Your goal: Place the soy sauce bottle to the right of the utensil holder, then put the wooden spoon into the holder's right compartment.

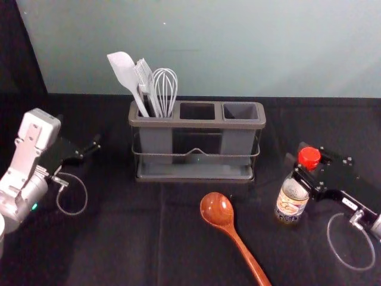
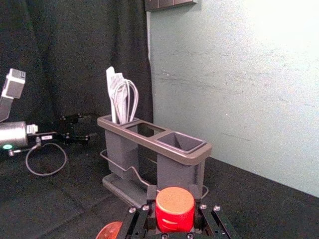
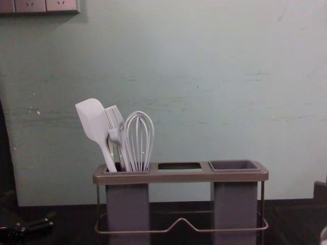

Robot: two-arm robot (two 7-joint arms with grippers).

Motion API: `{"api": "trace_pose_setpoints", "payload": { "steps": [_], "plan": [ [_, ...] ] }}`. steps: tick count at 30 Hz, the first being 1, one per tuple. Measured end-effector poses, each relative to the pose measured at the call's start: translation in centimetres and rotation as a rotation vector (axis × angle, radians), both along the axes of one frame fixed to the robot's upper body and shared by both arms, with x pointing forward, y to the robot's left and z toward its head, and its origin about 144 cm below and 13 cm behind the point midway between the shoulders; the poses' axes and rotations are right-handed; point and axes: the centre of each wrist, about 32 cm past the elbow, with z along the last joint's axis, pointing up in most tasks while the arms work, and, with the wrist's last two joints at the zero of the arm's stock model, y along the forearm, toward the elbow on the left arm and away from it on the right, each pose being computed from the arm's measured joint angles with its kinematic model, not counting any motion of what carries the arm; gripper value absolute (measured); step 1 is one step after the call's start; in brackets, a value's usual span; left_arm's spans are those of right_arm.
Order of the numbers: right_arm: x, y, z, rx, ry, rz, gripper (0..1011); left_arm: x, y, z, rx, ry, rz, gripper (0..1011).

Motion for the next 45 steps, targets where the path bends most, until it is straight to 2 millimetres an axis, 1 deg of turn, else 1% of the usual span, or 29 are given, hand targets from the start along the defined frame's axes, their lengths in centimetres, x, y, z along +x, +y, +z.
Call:
{"api": "trace_pose_setpoints", "payload": {
  "steps": [7, 14, 20, 30, 37, 45],
  "plan": [
    [0.5, -0.3, 0.6, -0.009, -0.016, -0.008, 383, 0.0, 0.0, 0.0, 0.000, 0.000, 0.000, 1005],
    [1.8, -0.6, 1.0, -0.014, -0.023, -0.023, 383, 0.0, 0.0, 0.0, 0.000, 0.000, 0.000, 1005],
    [3.8, -0.3, 1.0, -0.017, -0.014, -0.043, 383, 0.0, 0.0, 0.0, 0.000, 0.000, 0.000, 1005],
    [6.5, 0.5, 0.7, -0.008, 0.000, -0.083, 383, 0.0, 0.0, 0.0, 0.000, 0.000, 0.000, 1005],
    [8.1, 0.7, 0.4, 0.002, 0.014, -0.094, 383, 0.0, 0.0, 0.0, 0.000, 0.000, 0.000, 1005],
    [9.2, 1.2, 0.1, 0.015, 0.018, -0.093, 383, 0.0, 0.0, 0.0, 0.000, 0.000, 0.000, 1005]
  ]
}}
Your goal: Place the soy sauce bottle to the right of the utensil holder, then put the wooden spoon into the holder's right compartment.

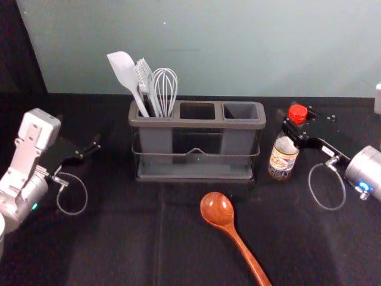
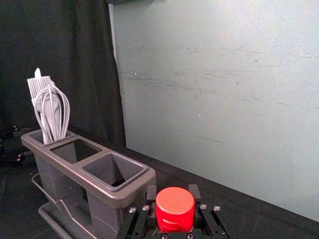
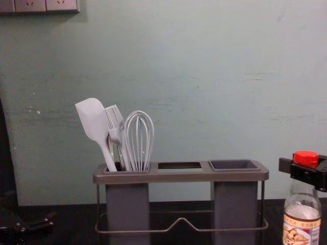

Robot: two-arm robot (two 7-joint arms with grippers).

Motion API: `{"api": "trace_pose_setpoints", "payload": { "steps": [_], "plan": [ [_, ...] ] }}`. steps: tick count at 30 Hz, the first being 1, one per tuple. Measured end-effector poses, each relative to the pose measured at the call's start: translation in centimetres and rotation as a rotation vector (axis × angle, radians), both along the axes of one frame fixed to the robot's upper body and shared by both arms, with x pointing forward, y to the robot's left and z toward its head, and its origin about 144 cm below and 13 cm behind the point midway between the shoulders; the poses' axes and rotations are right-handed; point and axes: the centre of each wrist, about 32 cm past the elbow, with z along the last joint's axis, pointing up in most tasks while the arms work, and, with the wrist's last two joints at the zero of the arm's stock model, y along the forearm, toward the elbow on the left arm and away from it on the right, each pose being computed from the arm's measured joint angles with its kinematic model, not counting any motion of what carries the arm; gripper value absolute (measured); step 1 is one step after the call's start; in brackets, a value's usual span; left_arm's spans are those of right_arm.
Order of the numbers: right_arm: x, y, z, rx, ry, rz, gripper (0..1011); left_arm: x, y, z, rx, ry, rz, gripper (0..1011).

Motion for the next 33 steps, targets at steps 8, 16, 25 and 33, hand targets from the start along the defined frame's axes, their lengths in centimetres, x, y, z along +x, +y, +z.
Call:
{"api": "trace_pose_setpoints", "payload": {
  "steps": [8, 16, 25, 33],
  "plan": [
    [0.7, 0.6, -0.1, -0.003, -0.001, 0.003, 383, 0.0, 0.0, 0.0, 0.000, 0.000, 0.000, 1005],
    [1.3, 1.0, -0.3, -0.015, -0.001, 0.000, 383, 0.0, 0.0, 0.0, 0.000, 0.000, 0.000, 1005],
    [1.6, 1.5, -0.3, -0.008, -0.003, 0.001, 383, 0.0, 0.0, 0.0, 0.000, 0.000, 0.000, 1005],
    [1.8, 1.7, -0.3, -0.004, -0.005, -0.001, 383, 0.0, 0.0, 0.0, 0.000, 0.000, 0.000, 1005]
  ]
}}
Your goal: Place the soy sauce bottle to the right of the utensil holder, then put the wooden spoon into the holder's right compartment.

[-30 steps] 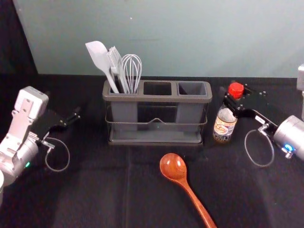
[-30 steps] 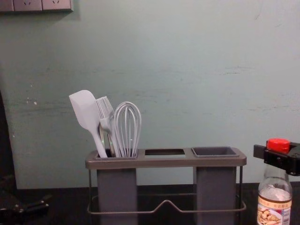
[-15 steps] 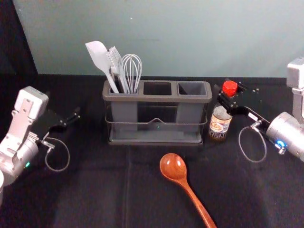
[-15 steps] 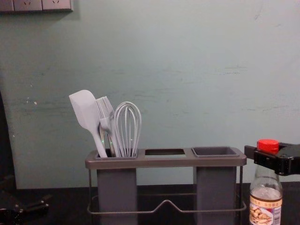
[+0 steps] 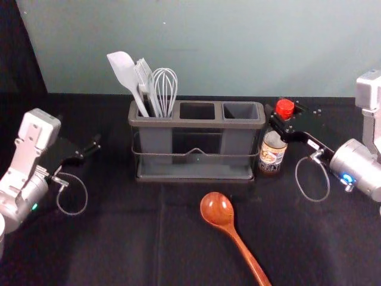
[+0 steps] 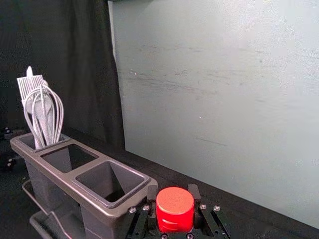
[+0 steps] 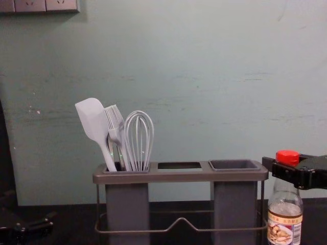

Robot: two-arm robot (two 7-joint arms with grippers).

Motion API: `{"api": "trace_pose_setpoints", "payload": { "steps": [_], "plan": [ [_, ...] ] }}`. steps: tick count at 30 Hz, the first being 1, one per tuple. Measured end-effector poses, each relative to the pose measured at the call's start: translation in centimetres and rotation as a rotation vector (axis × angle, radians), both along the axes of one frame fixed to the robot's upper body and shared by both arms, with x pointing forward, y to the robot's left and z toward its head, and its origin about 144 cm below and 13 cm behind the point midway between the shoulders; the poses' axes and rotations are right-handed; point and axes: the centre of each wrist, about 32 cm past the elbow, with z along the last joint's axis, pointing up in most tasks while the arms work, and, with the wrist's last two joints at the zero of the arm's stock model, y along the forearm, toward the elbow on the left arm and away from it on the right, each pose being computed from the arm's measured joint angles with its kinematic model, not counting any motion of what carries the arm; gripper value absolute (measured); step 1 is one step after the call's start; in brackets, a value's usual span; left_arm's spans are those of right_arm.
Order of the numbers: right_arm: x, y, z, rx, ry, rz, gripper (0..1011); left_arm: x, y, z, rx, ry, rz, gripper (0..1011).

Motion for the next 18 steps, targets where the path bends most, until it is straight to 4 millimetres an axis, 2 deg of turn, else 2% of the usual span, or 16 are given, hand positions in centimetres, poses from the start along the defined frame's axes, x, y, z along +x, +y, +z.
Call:
{"api": "trace_pose_setpoints", "payload": {
  "steps": [6, 8, 13, 18],
  "plan": [
    [0.0, 0.1, -0.1, -0.001, -0.004, -0.001, 384, 0.0, 0.0, 0.0, 0.000, 0.000, 0.000, 1005],
    [0.0, 0.0, -0.1, -0.002, -0.007, -0.003, 414, 0.0, 0.0, 0.0, 0.000, 0.000, 0.000, 1005],
    [-0.1, -0.1, 0.3, -0.003, -0.020, -0.012, 559, 0.0, 0.0, 0.0, 0.000, 0.000, 0.000, 1005],
    [-0.4, -0.3, 1.4, 0.001, -0.051, -0.015, 758, 0.0, 0.0, 0.0, 0.000, 0.000, 0.000, 1005]
  ]
}}
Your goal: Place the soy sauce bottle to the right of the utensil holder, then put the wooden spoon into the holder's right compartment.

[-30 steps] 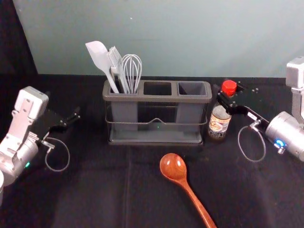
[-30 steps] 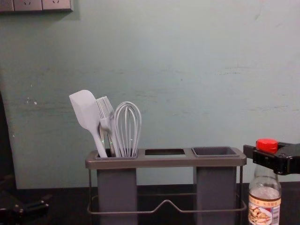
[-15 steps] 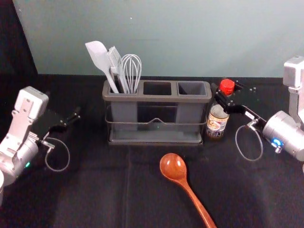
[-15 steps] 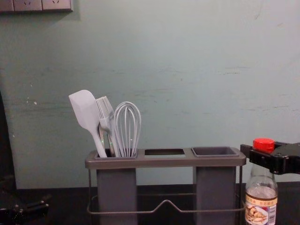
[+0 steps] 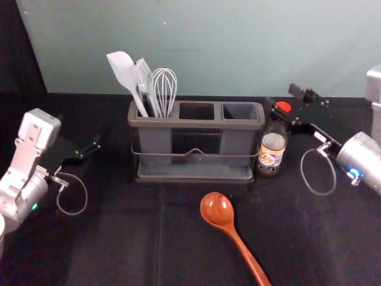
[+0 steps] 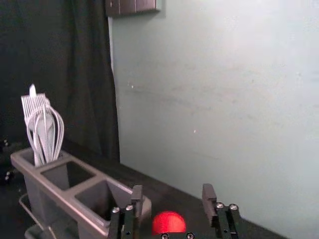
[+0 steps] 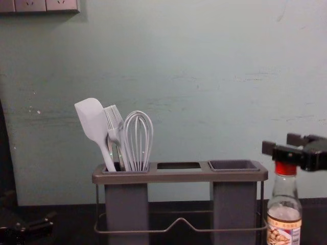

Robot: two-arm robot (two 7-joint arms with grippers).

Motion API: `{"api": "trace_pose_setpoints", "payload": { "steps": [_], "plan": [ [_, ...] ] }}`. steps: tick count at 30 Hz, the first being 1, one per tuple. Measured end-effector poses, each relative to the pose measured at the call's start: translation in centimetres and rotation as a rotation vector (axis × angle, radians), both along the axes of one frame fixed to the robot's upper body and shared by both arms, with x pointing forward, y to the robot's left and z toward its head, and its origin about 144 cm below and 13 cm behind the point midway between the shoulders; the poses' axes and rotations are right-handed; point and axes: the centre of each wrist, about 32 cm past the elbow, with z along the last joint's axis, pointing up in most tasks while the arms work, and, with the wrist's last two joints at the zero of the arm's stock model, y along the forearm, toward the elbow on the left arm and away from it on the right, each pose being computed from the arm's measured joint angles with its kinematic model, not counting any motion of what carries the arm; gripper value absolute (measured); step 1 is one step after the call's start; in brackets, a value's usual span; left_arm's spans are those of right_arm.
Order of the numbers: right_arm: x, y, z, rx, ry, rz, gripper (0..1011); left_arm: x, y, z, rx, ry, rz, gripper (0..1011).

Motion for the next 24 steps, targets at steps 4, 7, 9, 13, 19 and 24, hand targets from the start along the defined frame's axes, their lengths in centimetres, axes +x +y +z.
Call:
{"api": "trace_pose_setpoints", "payload": {
  "steps": [4, 7, 9, 13, 19, 24],
  "plan": [
    [-0.4, -0.3, 0.9, 0.003, -0.025, -0.004, 868, 0.0, 0.0, 0.0, 0.000, 0.000, 0.000, 1005],
    [-0.8, -0.5, 1.5, 0.001, -0.038, -0.003, 934, 0.0, 0.0, 0.0, 0.000, 0.000, 0.000, 1005],
    [-1.2, -0.6, 1.9, -0.005, -0.039, -0.004, 979, 0.0, 0.0, 0.0, 0.000, 0.000, 0.000, 1005],
    [-2.0, -0.9, 2.4, -0.017, -0.036, -0.002, 1002, 0.0, 0.0, 0.0, 0.000, 0.000, 0.000, 1005],
    [-3.8, -1.3, 2.6, -0.037, -0.028, 0.011, 1002, 0.0, 0.0, 0.0, 0.000, 0.000, 0.000, 1005],
    [-5.3, -1.5, 2.4, -0.040, -0.026, 0.024, 1002, 0.0, 0.0, 0.0, 0.000, 0.000, 0.000, 1005]
  ]
}}
